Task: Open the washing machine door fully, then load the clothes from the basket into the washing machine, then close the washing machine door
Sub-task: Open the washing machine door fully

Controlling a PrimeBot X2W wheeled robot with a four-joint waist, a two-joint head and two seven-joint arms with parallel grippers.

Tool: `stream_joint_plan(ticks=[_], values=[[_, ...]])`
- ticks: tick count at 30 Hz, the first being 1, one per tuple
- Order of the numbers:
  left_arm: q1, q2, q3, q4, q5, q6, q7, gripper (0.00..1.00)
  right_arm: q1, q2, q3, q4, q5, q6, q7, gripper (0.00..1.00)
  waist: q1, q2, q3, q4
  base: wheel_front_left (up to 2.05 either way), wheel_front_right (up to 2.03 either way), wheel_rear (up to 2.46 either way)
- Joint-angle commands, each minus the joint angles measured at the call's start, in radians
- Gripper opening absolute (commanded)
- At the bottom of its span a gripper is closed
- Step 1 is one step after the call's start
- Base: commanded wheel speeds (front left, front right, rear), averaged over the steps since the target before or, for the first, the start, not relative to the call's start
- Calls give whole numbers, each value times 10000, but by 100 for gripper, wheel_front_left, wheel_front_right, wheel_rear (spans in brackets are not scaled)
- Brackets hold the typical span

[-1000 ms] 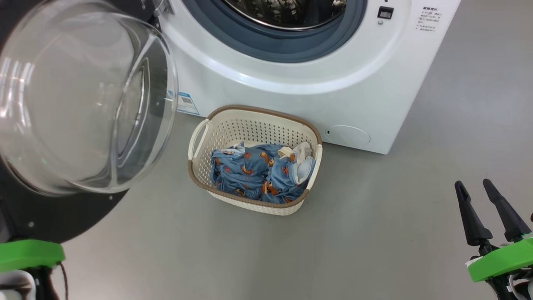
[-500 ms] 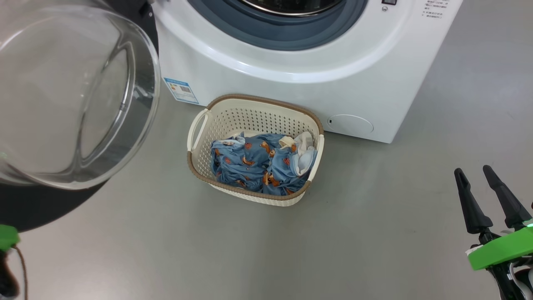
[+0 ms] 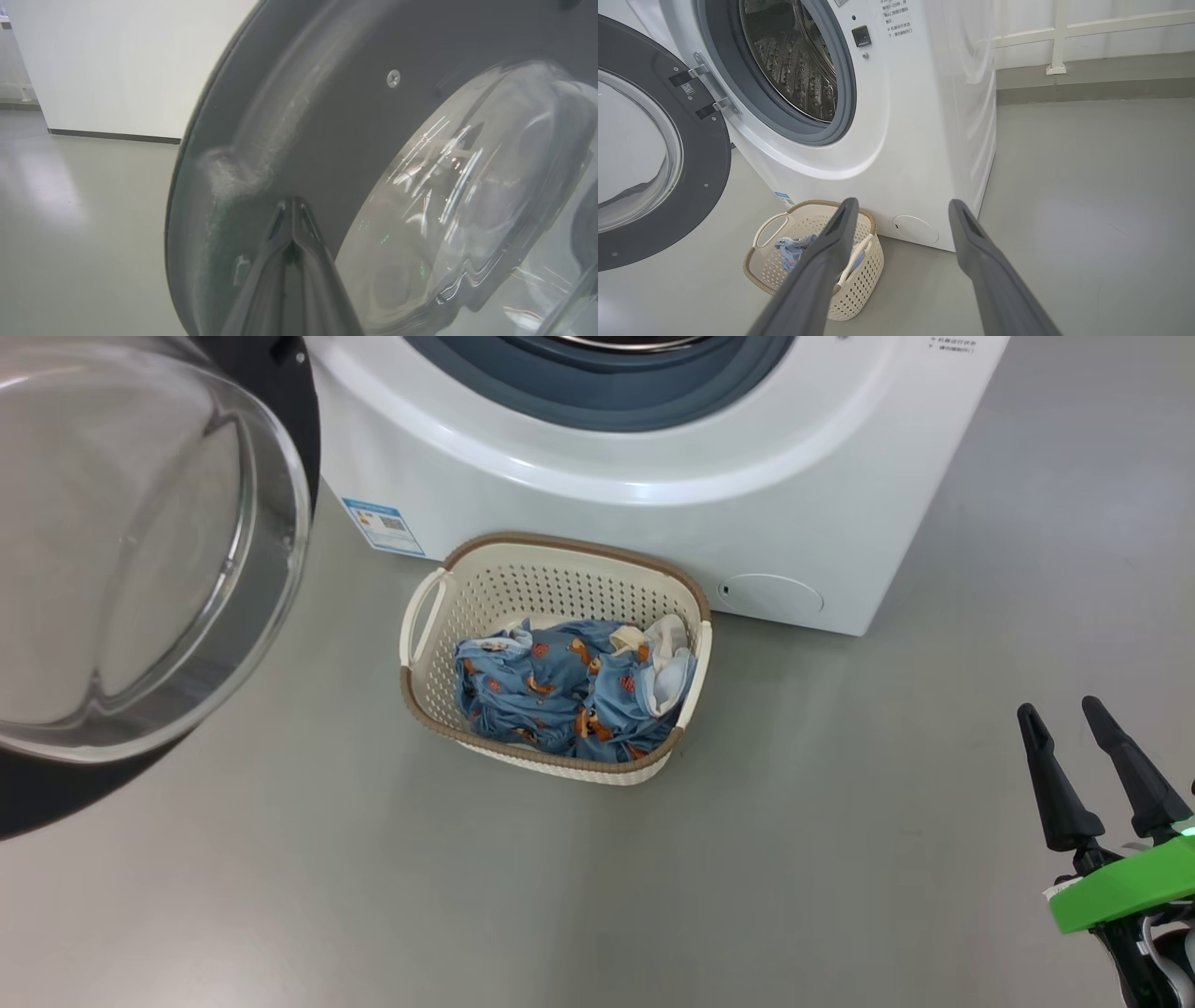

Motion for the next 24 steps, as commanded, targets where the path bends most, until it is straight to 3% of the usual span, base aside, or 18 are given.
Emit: stream_joint_plan(ticks=[1,12,24], values=[[-301,826,420,-70,195,5,-55,0,-144,-226,185,-275,-14,16,-120,100,0,-1,125,-70,0,0,0],[-1108,1694,728,985,867,86,-55,0,-429,-325,260,-356,8,16,-120,100,0,-1,674,-273,0,0,0],[-1597,1978,1020,1599,1032,387,-55,0,-689,-311,342,-362,1,16,-120,100,0,-1,959,-405,0,0,0]])
